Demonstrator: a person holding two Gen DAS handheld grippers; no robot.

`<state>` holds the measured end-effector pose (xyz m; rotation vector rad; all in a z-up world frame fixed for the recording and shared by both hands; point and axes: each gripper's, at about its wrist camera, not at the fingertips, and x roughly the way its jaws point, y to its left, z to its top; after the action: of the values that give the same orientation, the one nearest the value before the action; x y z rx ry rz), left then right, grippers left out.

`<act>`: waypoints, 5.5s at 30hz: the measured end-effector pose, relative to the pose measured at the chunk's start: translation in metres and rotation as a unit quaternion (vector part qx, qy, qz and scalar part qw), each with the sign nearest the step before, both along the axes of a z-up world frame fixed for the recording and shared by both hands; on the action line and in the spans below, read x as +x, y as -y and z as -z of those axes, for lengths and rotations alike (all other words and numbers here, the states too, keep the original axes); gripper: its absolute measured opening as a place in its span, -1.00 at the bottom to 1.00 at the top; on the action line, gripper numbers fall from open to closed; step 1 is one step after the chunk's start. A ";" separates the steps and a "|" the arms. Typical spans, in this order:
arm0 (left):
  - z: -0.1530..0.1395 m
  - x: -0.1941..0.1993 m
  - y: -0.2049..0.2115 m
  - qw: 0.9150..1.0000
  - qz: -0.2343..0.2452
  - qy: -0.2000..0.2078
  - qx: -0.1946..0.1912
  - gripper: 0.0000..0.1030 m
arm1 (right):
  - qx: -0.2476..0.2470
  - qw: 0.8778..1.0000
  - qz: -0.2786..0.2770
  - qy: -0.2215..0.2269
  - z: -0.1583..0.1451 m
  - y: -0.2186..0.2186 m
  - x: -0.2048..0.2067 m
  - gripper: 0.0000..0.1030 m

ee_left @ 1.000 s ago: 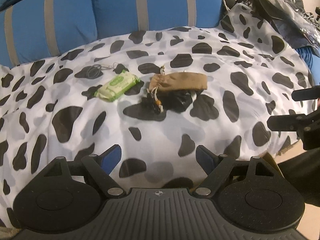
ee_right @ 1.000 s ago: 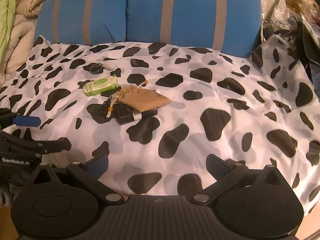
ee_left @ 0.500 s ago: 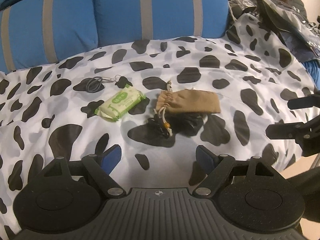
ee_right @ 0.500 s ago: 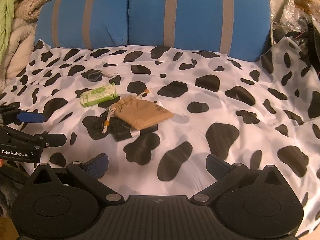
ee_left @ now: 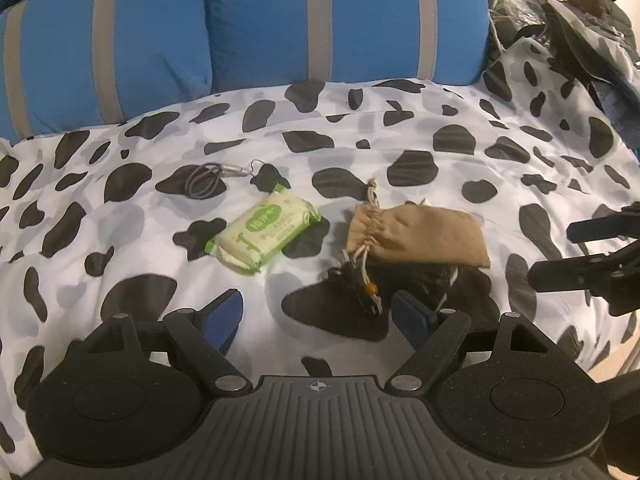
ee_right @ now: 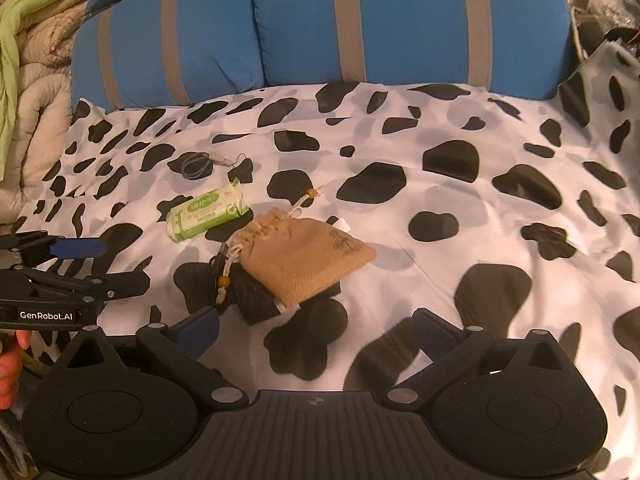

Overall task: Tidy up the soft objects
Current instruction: 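Grasp the tan drawstring pouch with the right gripper, then grasp the green wipes pack with the left gripper while the right holds the pouch, then carry the pouch and wipes pack over the cardboard box, then open both grippers to drop the pouch and wipes into the box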

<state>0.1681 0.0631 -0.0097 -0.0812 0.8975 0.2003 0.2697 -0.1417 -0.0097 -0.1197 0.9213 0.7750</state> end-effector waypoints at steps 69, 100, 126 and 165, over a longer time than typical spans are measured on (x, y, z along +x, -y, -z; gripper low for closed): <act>0.074 0.114 -0.077 0.996 0.048 -0.071 0.002 0.10 | 0.081 0.994 0.068 0.030 -0.034 0.032 0.066 -0.89; -0.003 0.034 -0.006 0.997 0.064 0.022 -0.028 -0.06 | 0.116 0.989 0.065 0.063 -0.050 0.058 0.001 -0.89; -0.020 -0.062 0.039 0.998 0.031 0.030 -0.037 -0.07 | 0.142 0.989 0.026 0.012 -0.047 0.082 -0.095 -0.88; -0.011 -0.124 0.076 0.995 0.032 -0.061 -0.068 -0.07 | -0.042 0.993 -0.032 -0.106 0.001 0.067 -0.152 0.90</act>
<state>0.0445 -0.0134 0.0008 -0.1666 1.0339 0.0844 0.1172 -0.2082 -0.0111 -0.1434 1.1562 0.8186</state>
